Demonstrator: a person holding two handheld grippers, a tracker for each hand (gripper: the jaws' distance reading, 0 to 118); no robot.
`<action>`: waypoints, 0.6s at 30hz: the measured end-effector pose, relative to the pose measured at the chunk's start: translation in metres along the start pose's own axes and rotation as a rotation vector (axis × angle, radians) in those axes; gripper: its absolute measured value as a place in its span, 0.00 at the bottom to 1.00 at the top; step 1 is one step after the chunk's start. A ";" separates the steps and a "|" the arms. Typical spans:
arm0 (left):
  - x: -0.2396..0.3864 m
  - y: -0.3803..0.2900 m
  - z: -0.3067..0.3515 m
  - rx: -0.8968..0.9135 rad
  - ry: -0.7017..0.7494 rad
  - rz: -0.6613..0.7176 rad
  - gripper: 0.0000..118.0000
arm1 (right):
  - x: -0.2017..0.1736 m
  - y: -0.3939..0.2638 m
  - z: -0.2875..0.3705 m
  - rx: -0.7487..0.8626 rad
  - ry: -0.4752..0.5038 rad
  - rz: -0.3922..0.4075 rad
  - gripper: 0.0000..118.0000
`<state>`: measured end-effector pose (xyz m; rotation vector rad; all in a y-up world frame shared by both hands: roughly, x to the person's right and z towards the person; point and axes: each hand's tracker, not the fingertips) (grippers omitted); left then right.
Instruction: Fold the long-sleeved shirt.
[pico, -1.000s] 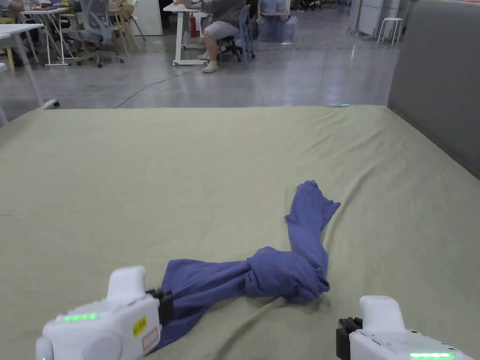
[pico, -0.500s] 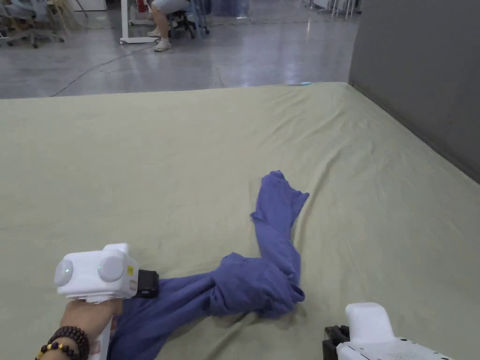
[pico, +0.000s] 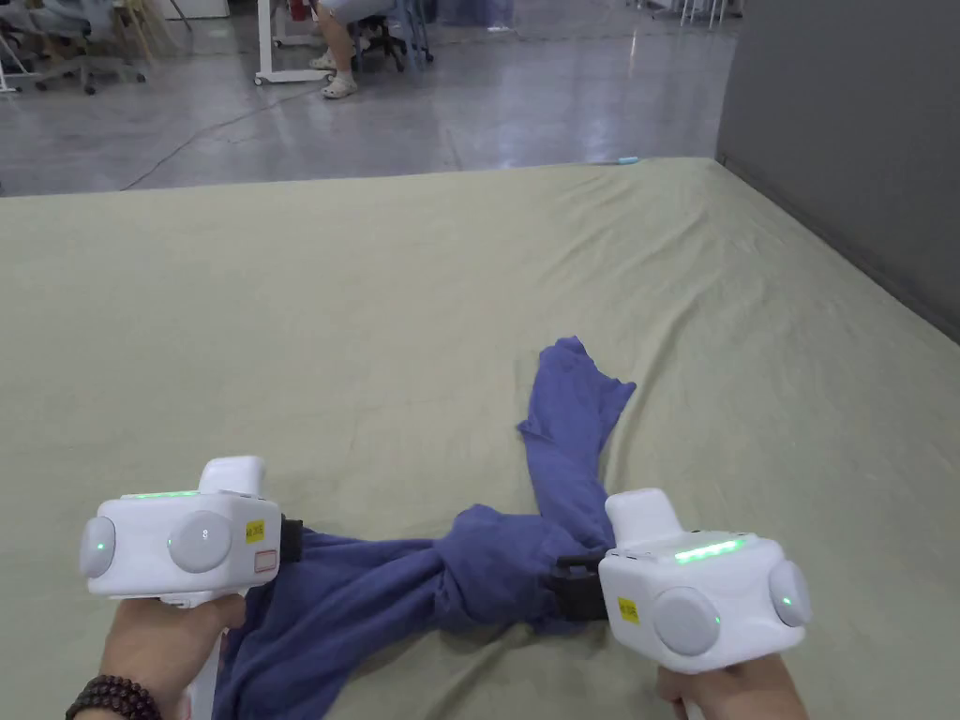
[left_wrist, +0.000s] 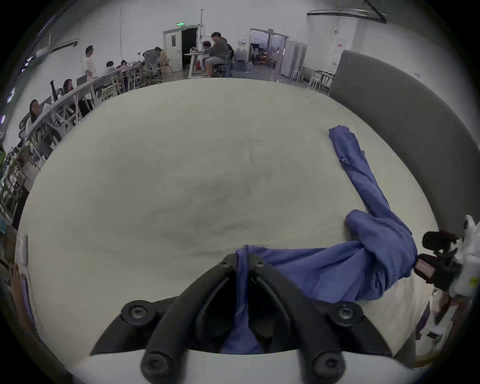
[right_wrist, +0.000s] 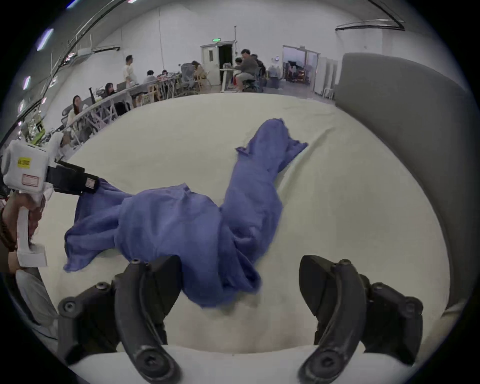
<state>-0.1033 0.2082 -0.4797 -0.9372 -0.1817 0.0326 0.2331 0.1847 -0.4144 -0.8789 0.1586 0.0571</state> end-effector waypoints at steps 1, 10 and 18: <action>0.001 0.000 0.002 0.001 -0.003 0.000 0.00 | -0.002 0.003 -0.011 -0.030 0.022 -0.010 0.60; -0.006 0.019 0.039 0.094 -0.046 0.009 0.00 | 0.012 0.024 0.030 0.086 0.114 -0.035 0.03; -0.040 0.101 0.134 0.340 -0.059 0.066 0.00 | 0.073 0.123 0.113 0.319 -0.001 -0.087 0.03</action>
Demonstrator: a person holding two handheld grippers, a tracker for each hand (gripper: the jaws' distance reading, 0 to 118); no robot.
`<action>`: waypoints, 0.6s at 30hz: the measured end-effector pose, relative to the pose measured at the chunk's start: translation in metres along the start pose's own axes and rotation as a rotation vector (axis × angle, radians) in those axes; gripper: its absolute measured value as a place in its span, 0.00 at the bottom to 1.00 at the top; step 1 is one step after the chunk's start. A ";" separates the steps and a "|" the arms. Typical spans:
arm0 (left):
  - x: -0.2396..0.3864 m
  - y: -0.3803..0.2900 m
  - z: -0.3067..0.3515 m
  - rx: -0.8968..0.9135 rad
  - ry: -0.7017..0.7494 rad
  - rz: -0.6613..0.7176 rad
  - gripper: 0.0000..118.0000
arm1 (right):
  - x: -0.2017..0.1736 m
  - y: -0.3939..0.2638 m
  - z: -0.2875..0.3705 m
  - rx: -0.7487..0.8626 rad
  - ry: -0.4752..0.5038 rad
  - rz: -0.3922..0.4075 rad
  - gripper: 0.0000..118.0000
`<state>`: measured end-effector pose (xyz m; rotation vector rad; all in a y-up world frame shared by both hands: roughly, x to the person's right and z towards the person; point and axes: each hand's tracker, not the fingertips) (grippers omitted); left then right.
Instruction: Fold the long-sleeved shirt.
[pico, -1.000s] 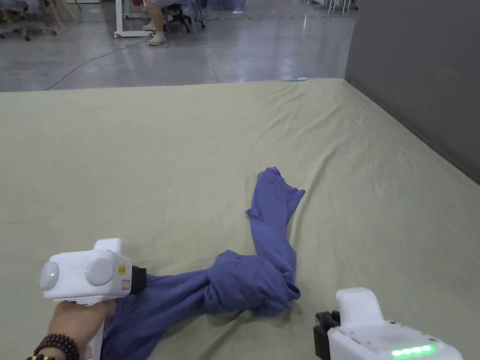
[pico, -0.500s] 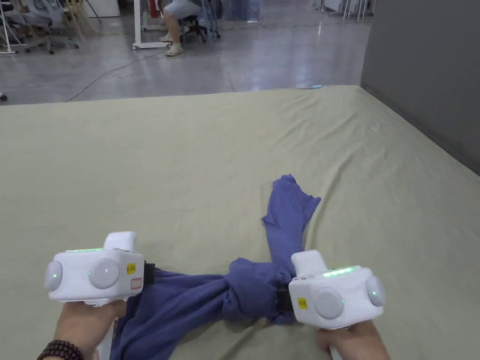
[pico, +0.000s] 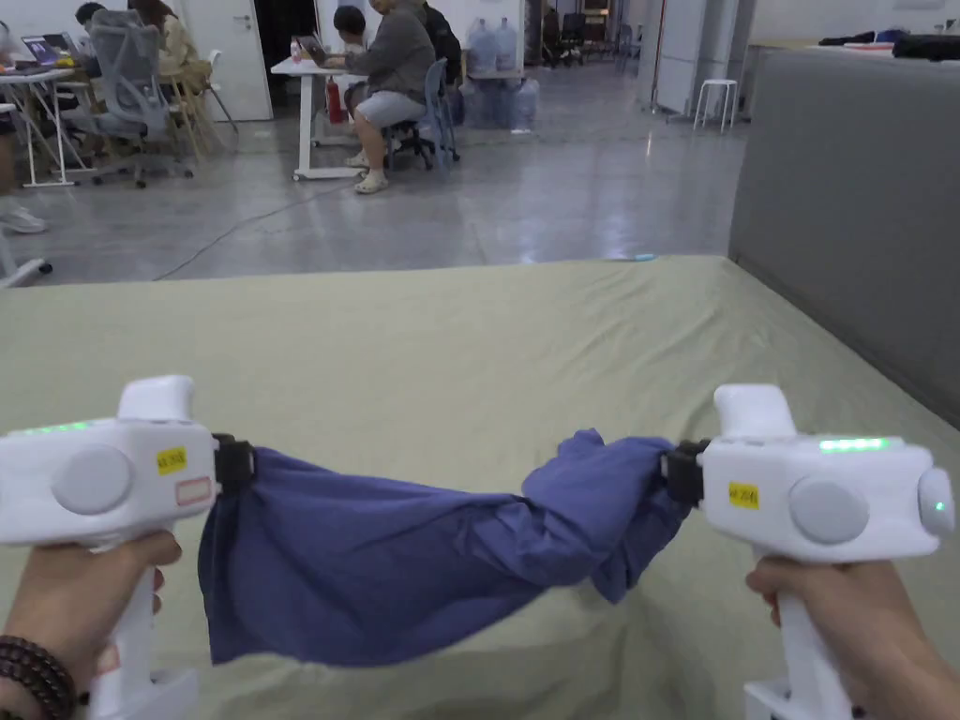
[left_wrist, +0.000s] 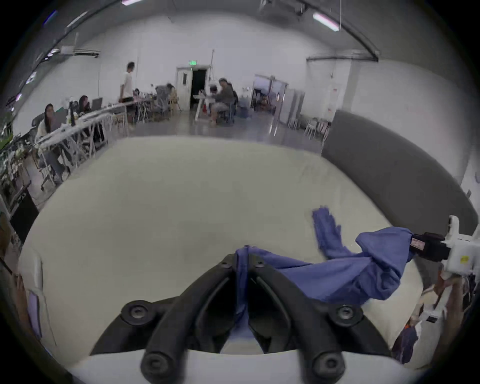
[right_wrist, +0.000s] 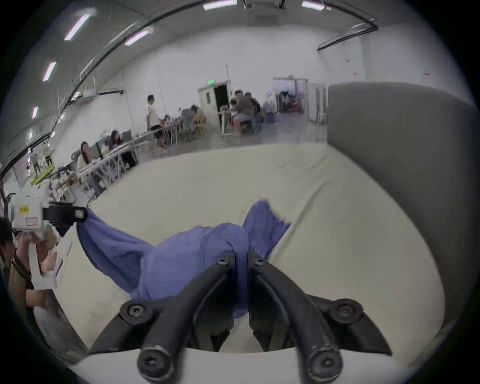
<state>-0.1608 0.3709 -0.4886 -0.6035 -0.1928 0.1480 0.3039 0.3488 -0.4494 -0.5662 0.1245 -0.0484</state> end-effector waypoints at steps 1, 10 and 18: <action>-0.002 0.018 0.010 0.036 0.003 -0.007 0.00 | 0.003 0.021 0.002 0.024 -0.025 0.023 0.03; 0.006 0.204 0.049 0.217 0.082 -0.035 0.00 | -0.006 0.246 0.007 0.163 -0.157 0.204 0.03; 0.008 0.263 0.063 0.273 0.109 -0.009 0.00 | -0.013 0.308 0.026 0.229 -0.217 0.177 0.03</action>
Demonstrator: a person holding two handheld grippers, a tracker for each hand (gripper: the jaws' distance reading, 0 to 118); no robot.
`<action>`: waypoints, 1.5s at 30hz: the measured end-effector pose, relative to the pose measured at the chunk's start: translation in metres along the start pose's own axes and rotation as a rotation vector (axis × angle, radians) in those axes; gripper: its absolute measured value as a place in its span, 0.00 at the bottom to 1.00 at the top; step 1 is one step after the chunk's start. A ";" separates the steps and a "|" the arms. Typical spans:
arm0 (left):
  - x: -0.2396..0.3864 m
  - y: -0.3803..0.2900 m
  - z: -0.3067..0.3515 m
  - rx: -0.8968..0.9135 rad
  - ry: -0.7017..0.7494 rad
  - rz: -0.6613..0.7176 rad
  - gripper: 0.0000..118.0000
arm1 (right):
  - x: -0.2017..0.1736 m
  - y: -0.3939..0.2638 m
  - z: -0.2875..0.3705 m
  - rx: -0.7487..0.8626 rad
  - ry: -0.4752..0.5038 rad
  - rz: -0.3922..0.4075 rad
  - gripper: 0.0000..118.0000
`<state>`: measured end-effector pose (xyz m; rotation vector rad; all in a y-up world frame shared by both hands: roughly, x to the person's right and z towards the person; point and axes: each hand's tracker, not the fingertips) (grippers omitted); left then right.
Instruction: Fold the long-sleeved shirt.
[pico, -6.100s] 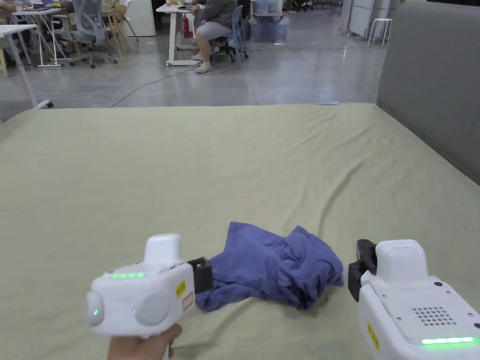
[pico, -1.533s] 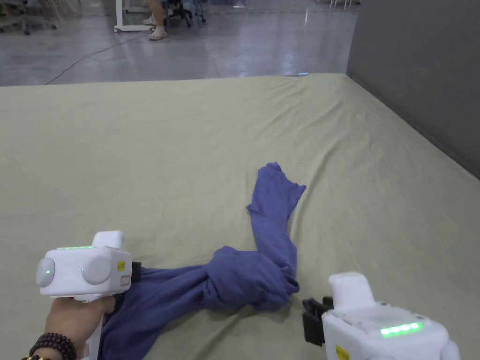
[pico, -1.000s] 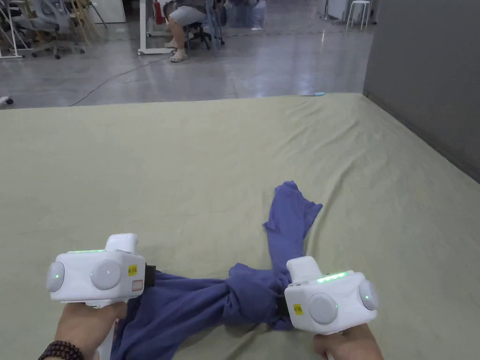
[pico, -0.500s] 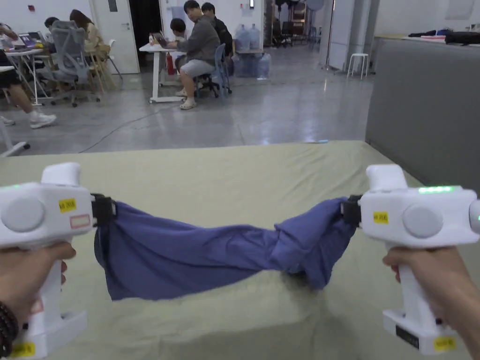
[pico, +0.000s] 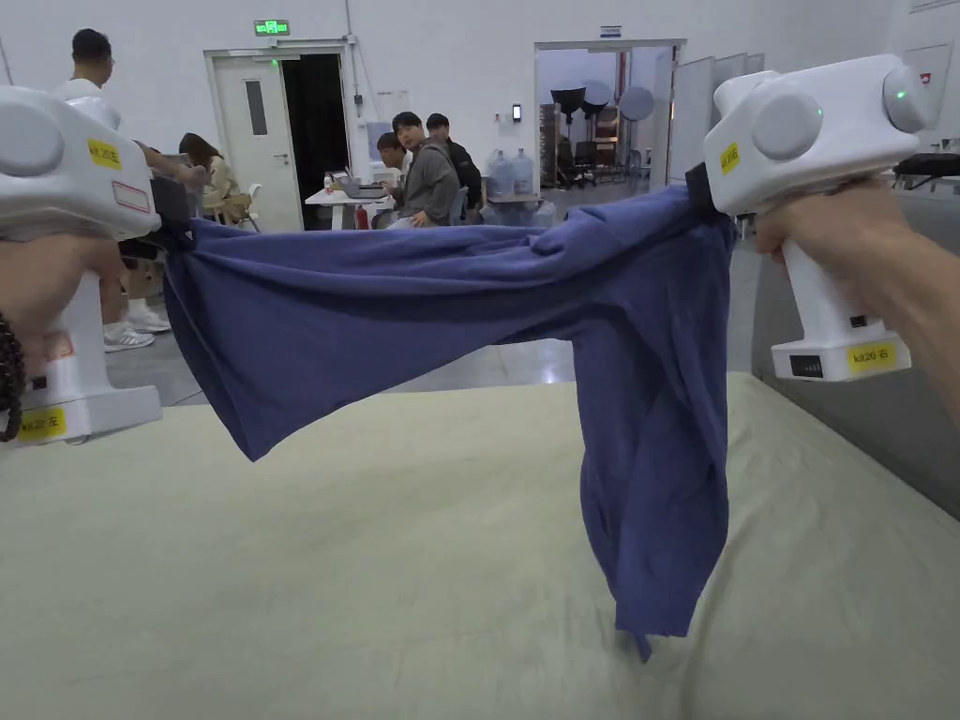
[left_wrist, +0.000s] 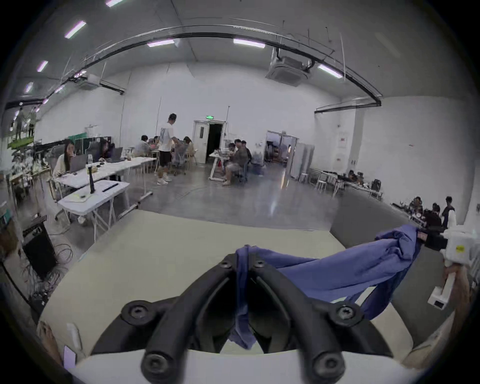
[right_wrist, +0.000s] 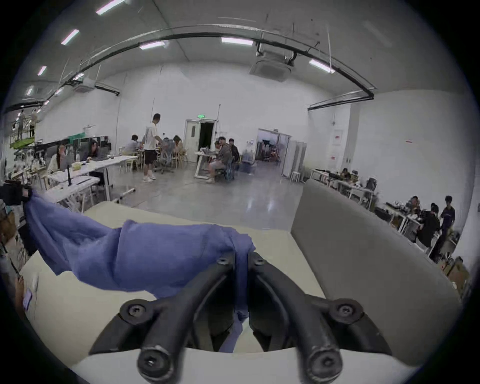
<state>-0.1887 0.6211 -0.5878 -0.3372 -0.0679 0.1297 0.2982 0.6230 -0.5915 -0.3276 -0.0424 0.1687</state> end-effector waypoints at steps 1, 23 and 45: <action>0.000 -0.010 -0.004 0.011 0.007 -0.010 0.00 | -0.002 -0.008 -0.003 -0.004 0.008 -0.003 0.03; -0.025 -0.370 0.061 -0.378 -0.042 0.119 0.00 | -0.066 -0.382 0.057 -0.402 0.163 -0.242 0.03; -0.003 -0.480 0.205 -0.459 0.036 0.113 0.06 | -0.073 -0.481 0.236 -0.444 0.138 -0.138 0.00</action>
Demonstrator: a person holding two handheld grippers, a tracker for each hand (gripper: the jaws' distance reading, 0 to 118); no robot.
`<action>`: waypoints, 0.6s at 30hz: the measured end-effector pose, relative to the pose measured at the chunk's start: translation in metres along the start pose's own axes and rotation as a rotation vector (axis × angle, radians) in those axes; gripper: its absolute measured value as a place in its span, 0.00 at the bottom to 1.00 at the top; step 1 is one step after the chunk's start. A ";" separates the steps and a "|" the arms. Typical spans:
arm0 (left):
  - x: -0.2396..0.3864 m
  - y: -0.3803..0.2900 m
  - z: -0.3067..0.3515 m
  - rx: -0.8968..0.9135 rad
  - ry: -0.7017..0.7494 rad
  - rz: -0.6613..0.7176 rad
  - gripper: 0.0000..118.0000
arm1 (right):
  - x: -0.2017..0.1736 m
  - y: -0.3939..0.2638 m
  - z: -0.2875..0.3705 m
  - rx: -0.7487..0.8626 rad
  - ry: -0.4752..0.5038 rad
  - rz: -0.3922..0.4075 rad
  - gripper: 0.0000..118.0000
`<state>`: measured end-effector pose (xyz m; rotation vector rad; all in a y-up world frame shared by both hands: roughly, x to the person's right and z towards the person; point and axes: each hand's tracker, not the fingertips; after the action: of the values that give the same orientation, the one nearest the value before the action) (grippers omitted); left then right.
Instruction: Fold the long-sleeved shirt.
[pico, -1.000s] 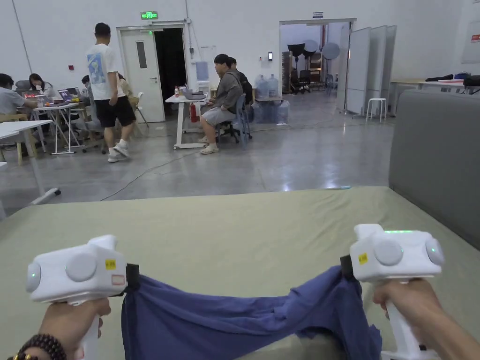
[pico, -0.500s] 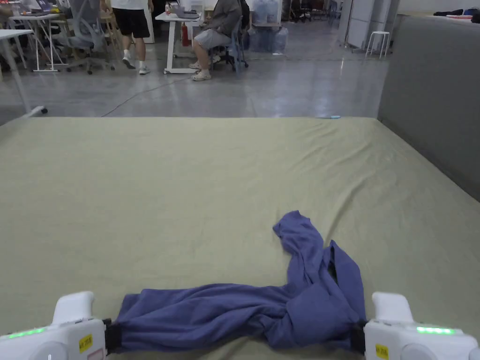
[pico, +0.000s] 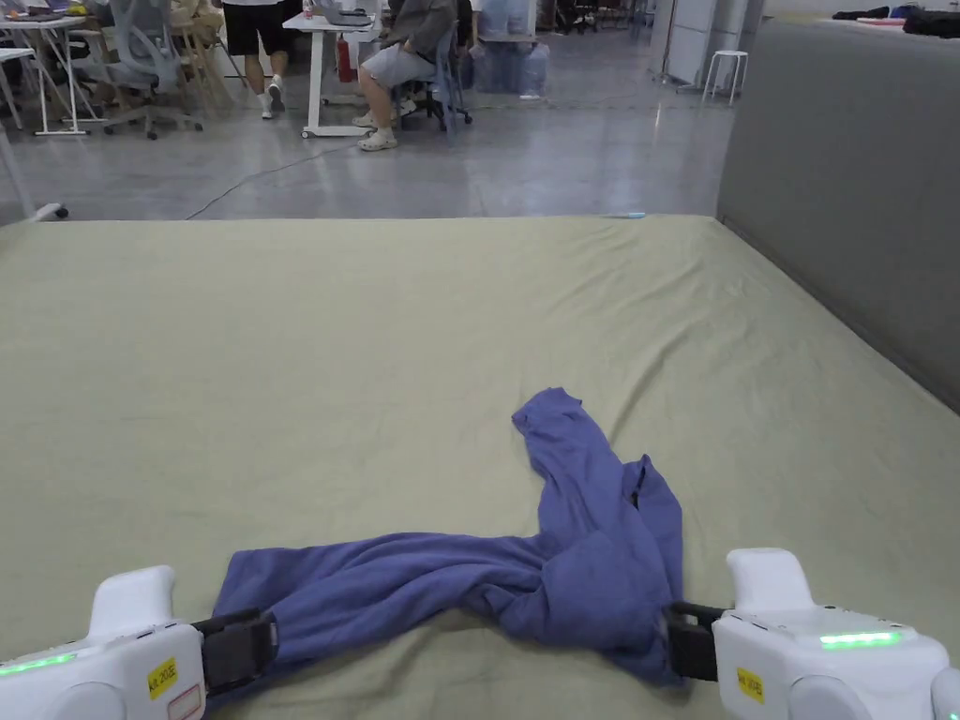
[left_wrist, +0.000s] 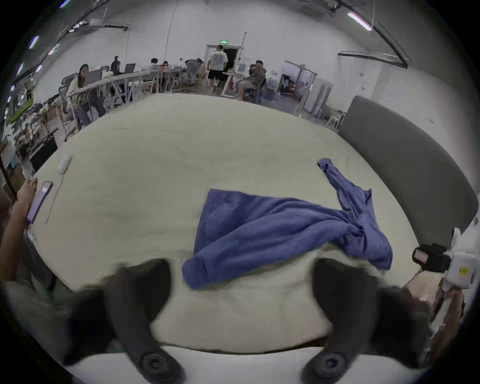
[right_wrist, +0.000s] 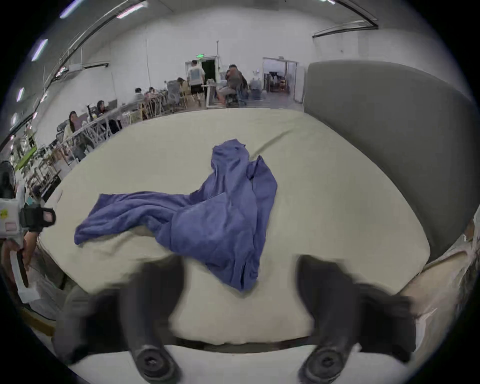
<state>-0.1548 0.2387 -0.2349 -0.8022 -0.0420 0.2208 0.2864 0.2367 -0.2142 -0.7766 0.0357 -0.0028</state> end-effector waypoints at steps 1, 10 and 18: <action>0.002 -0.001 0.000 0.004 0.000 -0.023 0.00 | 0.001 0.000 -0.003 -0.012 0.008 -0.014 0.00; -0.010 0.020 -0.034 -0.004 0.096 -0.026 0.03 | 0.001 0.007 -0.018 -0.035 0.017 -0.010 0.00; -0.026 0.007 -0.117 -0.279 0.221 -0.076 0.94 | 0.004 0.009 -0.039 -0.076 0.005 -0.027 0.00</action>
<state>-0.1669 0.1548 -0.3202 -1.0968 0.1074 0.0533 0.2889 0.2159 -0.2485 -0.8531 0.0299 -0.0289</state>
